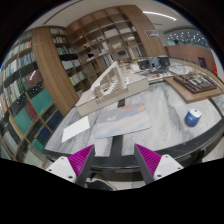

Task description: Arrange mouse

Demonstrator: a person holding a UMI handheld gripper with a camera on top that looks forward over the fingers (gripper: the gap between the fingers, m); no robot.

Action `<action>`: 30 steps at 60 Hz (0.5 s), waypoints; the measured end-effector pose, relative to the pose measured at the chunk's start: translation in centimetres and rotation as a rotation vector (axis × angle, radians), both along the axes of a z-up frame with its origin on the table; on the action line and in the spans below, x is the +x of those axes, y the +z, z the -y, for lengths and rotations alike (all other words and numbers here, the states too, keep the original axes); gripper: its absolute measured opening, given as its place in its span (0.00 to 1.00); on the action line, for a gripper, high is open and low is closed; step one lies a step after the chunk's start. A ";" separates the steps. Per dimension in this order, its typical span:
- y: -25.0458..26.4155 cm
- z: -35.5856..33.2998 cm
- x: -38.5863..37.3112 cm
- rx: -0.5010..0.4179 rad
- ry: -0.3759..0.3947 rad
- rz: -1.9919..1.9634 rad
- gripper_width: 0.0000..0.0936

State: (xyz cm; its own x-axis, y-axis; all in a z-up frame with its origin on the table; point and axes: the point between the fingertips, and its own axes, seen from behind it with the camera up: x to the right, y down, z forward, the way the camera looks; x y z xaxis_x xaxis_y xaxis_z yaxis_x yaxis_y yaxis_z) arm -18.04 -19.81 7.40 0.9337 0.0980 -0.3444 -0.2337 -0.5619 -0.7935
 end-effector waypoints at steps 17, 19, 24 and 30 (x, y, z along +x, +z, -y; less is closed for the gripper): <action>-2.5 -0.9 17.2 -0.052 -0.113 0.154 0.86; -2.9 -1.5 19.4 -0.057 -0.140 0.155 0.86; -4.4 -2.9 23.7 -0.085 -0.184 0.157 0.85; -6.1 -4.8 26.5 -0.111 -0.174 0.192 0.86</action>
State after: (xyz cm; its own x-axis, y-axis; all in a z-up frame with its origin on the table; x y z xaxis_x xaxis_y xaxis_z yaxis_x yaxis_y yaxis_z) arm 8.46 -15.00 1.28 0.9824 -0.0981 -0.1589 -0.1854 -0.6123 -0.7686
